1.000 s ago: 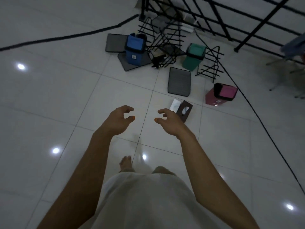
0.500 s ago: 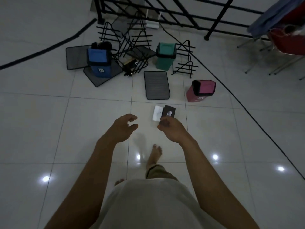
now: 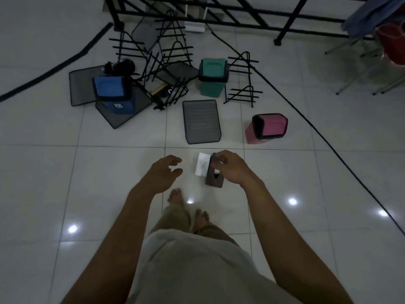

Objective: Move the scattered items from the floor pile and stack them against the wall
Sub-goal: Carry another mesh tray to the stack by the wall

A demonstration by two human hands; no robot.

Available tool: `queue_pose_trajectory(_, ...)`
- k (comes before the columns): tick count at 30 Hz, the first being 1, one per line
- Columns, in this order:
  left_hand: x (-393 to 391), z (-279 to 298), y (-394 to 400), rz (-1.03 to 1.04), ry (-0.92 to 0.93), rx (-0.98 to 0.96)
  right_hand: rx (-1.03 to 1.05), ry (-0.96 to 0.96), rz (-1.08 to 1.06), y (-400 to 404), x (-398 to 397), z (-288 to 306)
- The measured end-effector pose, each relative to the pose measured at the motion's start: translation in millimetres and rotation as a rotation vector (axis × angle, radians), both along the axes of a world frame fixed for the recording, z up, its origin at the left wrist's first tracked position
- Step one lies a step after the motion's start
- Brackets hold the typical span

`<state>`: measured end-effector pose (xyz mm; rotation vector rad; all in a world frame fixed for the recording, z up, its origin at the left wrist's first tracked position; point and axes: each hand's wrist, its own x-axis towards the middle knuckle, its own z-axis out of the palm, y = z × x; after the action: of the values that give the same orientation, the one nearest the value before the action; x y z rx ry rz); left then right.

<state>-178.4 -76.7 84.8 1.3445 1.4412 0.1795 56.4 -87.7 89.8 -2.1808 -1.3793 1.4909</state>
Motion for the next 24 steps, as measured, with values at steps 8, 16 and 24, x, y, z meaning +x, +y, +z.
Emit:
queue_pose_trajectory(8, 64, -80, 105, -0.224, 0.027, -0.054, -0.043, -0.056, 0.011, 72, 53, -80)
queue_pose_trajectory(16, 113, -293, 174, -0.449, 0.177, -0.053, -0.088, -0.108, 0.134, 127, 94, -289)
queue_pose_trajectory(24, 137, -517, 223, -0.707, 0.437, -0.017, -0.024, -0.216, 0.335, 166, 107, -524)
